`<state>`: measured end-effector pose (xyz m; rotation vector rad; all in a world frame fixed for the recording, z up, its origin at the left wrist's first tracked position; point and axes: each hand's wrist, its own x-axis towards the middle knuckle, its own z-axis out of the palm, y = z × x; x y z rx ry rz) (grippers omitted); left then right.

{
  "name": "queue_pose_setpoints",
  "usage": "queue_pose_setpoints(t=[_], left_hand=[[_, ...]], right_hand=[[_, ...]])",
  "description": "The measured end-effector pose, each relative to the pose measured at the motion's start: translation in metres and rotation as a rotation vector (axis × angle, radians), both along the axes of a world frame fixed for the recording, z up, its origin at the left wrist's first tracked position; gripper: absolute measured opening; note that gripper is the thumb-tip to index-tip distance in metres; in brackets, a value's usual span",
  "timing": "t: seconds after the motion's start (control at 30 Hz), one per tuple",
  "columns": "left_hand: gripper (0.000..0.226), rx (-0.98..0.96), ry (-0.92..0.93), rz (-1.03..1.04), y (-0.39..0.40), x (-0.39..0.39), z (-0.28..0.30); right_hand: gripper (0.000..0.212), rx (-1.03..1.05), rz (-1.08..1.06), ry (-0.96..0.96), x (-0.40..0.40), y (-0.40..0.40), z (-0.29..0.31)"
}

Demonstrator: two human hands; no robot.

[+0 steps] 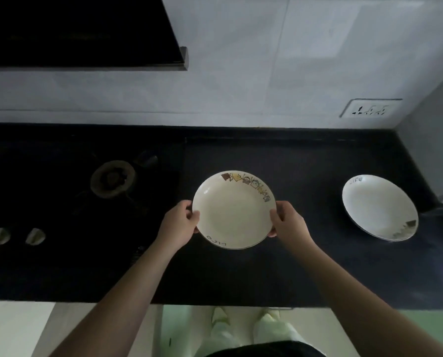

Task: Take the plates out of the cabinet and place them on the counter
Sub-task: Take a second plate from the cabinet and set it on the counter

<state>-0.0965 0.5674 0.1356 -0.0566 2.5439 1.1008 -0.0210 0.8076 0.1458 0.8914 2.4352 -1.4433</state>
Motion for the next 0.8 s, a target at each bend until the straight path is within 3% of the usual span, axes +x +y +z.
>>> queue_pose_setpoints(t=[0.4, 0.8], left_hand=[[0.04, -0.061, -0.059, 0.114, 0.005, -0.039, -0.057], [0.042, -0.1, -0.039, 0.056, -0.001, -0.058, -0.074]], right_hand=[[0.037, -0.077, 0.081, -0.089, -0.051, -0.001, -0.051], [0.043, -0.079, 0.122, -0.161, -0.071, 0.001, -0.068]])
